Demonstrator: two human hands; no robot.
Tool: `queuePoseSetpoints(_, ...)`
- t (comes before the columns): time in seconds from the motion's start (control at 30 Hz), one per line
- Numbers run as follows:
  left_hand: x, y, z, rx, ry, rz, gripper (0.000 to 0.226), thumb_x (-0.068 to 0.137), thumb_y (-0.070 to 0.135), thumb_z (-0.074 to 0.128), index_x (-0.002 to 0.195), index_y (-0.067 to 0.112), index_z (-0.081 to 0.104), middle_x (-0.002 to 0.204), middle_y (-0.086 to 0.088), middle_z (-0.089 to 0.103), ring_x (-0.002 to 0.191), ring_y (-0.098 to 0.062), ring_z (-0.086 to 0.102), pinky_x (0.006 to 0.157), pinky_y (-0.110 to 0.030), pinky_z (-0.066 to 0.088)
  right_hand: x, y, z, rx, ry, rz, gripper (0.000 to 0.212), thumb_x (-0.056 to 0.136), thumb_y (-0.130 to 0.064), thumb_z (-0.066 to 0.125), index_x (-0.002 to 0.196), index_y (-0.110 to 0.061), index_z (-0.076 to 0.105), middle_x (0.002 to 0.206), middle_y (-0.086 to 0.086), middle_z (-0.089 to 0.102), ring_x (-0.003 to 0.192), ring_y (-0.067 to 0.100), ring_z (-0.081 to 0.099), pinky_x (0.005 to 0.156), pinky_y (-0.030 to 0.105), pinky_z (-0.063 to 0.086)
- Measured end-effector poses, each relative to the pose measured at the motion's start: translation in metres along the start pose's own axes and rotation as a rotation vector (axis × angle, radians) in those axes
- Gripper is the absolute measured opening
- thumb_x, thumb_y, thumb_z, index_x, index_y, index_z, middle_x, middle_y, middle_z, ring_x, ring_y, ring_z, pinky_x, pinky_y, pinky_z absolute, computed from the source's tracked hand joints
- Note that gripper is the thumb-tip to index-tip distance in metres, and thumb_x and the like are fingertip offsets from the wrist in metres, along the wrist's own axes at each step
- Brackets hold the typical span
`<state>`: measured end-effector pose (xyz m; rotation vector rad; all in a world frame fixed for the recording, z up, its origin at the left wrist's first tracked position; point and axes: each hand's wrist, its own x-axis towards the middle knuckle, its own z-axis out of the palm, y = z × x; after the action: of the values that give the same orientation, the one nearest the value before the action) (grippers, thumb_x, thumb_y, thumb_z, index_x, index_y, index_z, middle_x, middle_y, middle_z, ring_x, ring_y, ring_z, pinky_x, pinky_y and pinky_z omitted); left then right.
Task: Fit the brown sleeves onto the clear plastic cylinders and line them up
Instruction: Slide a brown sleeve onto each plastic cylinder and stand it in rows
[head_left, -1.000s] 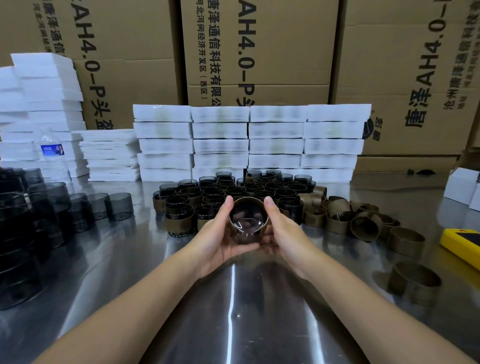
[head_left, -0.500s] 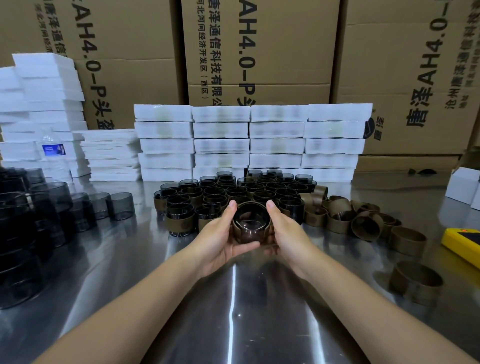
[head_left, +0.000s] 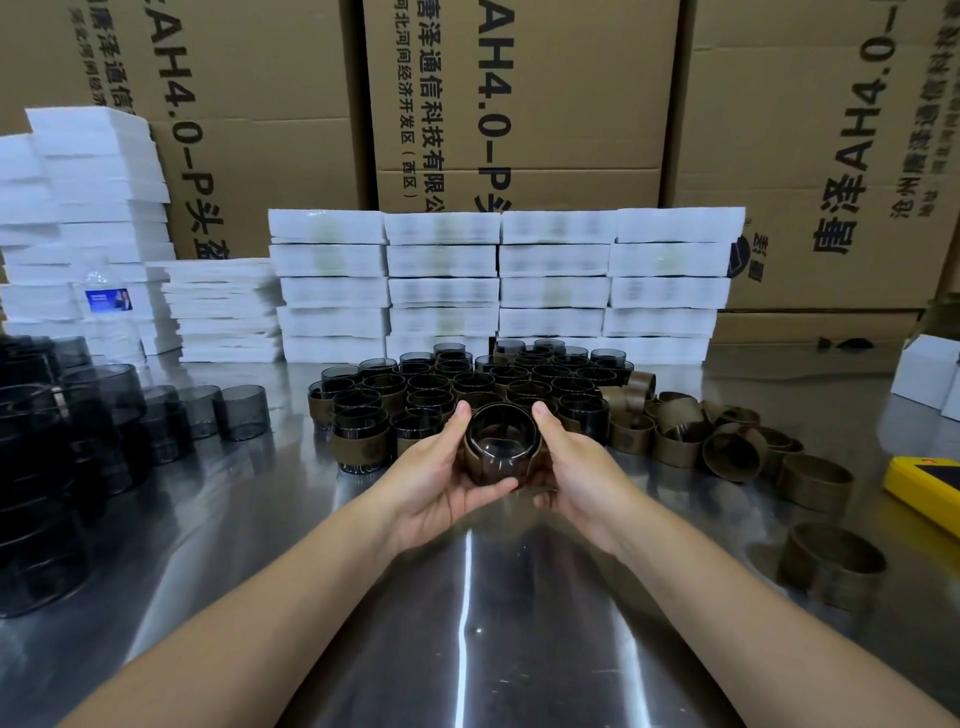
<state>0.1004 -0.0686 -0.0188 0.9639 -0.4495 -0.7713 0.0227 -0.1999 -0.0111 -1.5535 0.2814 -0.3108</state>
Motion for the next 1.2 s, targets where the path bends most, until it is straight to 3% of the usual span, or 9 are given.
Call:
queuePoseSetpoints(0.17,0.001,0.000,-0.001,0.007,0.002,0.024,0.055,0.077,0.047,0.056,0.110,0.004,0.065,0.103,-0.016,0.073,0.086,-0.023,0.073,0.057,-0.026,0.059,-0.002,-0.001,0.001,0.002,-0.003,-0.019,0.051,0.097,-0.050,0.037,0.099,-0.011,0.069,0.086,0.006,0.065,0.075,0.021,0.049,0.054,0.024,0.039)
queuePoseSetpoints(0.6,0.002,0.000,-0.001,-0.014,-0.002,0.038,0.051,0.077,0.044,0.058,0.109,0.005,0.066,0.102,-0.017,0.073,0.086,-0.024,0.073,0.056,-0.028,0.059,-0.001,-0.002,0.000,0.034,-0.049,-0.064,0.042,0.099,-0.045,0.038,0.095,-0.018,0.070,0.080,-0.002,0.066,0.067,0.012,0.051,0.051,0.021,0.039)
queuePoseSetpoints(0.77,0.002,-0.001,-0.002,0.067,0.081,0.107,0.053,0.077,0.049,0.058,0.108,0.008,0.069,0.102,-0.013,0.073,0.080,-0.016,0.072,0.057,-0.025,0.058,0.000,0.001,-0.002,-0.024,-0.016,-0.130,0.033,0.095,-0.048,0.045,0.103,-0.026,0.069,0.077,-0.013,0.068,0.065,0.007,0.054,0.063,0.024,0.042)
queuePoseSetpoints(0.87,0.003,0.000,-0.005,0.123,0.149,0.136,0.040,0.091,0.043,0.053,0.106,0.012,0.072,0.099,-0.012,0.074,0.078,-0.015,0.072,0.058,-0.026,0.056,-0.001,0.001,-0.006,-0.110,0.007,-0.184,0.028,0.092,-0.043,0.053,0.118,-0.033,0.061,0.089,-0.015,0.063,0.061,0.001,0.052,0.056,0.019,0.040)
queuePoseSetpoints(1.0,0.003,0.000,-0.009,0.246,0.218,0.131,0.026,0.099,0.024,0.051,0.094,0.021,0.077,0.089,-0.005,0.076,0.078,-0.015,0.073,0.060,-0.030,0.057,0.001,0.004,-0.004,-0.032,0.035,-0.235,0.035,0.087,-0.023,0.067,0.120,-0.027,0.053,0.084,-0.001,0.057,0.051,0.002,0.048,0.044,0.016,0.039)
queuePoseSetpoints(1.07,0.003,-0.002,-0.009,0.303,0.266,0.120,0.020,0.099,0.012,0.049,0.103,0.019,0.068,0.084,-0.002,0.076,0.074,-0.013,0.073,0.059,-0.029,0.058,0.006,0.007,-0.006,-0.103,0.099,-0.273,0.038,0.082,-0.017,0.072,0.114,-0.028,0.054,0.087,-0.001,0.056,0.060,0.003,0.049,0.054,0.016,0.041)
queuePoseSetpoints(1.13,0.004,-0.004,-0.009,0.359,0.332,0.111,0.019,0.098,0.006,0.049,0.101,0.017,0.065,0.086,-0.004,0.074,0.071,-0.012,0.072,0.055,-0.025,0.056,0.011,0.011,-0.010,-0.212,0.167,-0.303,0.038,0.079,-0.013,0.074,0.108,-0.031,0.056,0.091,-0.005,0.055,0.067,0.002,0.047,0.068,0.020,0.042)
queuePoseSetpoints(1.2,0.004,-0.003,-0.010,0.401,0.425,0.115,0.017,0.095,0.006,0.052,0.098,0.015,0.066,0.084,-0.004,0.071,0.064,-0.010,0.068,0.049,-0.022,0.053,0.015,0.014,-0.014,-0.323,0.218,-0.327,0.039,0.078,-0.011,0.073,0.105,-0.034,0.056,0.092,-0.012,0.053,0.066,0.001,0.045,0.073,0.022,0.040)
